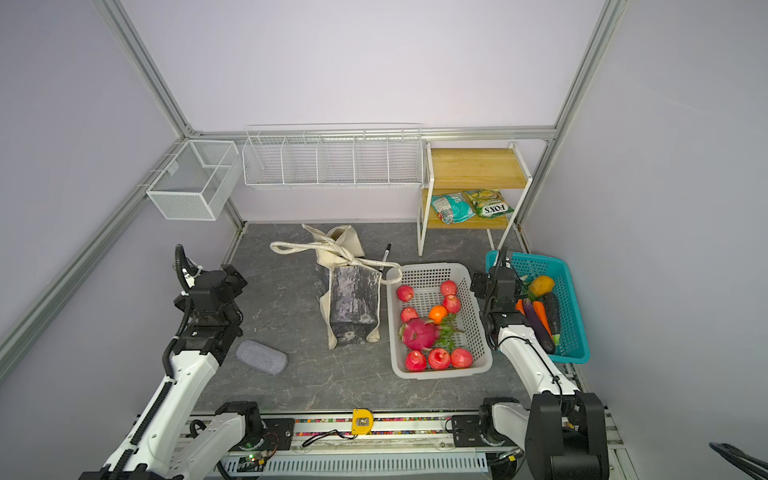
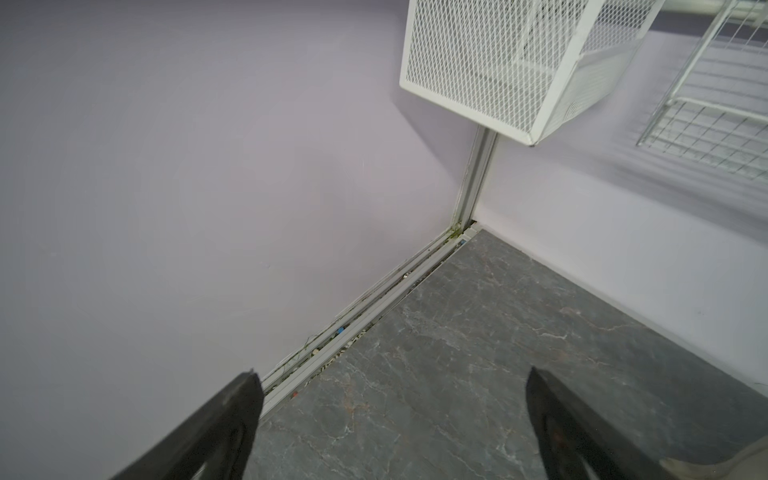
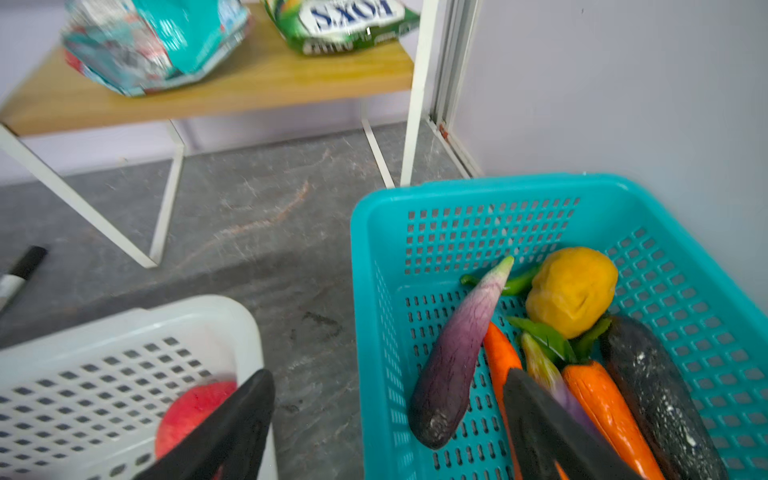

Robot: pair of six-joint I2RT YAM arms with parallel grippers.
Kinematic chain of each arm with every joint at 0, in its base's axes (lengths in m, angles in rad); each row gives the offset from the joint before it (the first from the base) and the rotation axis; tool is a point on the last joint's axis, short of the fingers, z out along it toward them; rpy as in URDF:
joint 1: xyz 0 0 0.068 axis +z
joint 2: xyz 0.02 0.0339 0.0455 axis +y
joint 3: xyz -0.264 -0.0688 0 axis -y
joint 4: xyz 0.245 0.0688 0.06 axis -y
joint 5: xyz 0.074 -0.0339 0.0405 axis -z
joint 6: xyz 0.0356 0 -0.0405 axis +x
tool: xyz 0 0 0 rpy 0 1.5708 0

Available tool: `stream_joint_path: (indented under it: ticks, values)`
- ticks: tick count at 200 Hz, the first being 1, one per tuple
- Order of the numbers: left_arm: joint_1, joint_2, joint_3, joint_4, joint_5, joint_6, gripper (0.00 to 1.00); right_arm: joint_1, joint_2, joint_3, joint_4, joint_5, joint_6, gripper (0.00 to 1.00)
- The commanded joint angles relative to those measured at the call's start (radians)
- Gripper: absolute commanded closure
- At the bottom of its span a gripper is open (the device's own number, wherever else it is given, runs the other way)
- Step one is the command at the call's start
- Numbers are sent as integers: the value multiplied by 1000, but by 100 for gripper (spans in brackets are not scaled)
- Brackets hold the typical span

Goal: Place the food into the grocery bag and tie it

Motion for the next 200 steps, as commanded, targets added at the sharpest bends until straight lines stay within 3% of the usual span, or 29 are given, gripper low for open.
stream_joint_path:
  ticks: [1,40,83,100,143,177,200]
  values:
    - [-4,-29,-106,163,-34,84,0,-19,29,-83,125,-5,-42,11]
    - [1,-33,-311,385,73,115,1,-38,164,-184,374,-59,-10,11]
    - [18,66,-418,600,123,98,1,-44,237,-167,478,-109,-57,11]
    - [27,136,-431,680,161,82,1,-43,283,-182,561,-103,-64,11]
    - [38,384,-417,935,226,60,1,-29,307,-170,559,-141,-97,12]
    - [39,554,-376,1069,266,118,1,-27,325,-189,609,-162,-108,11]
    - [36,558,-362,1031,319,134,1,-27,354,-217,686,-192,-121,12]
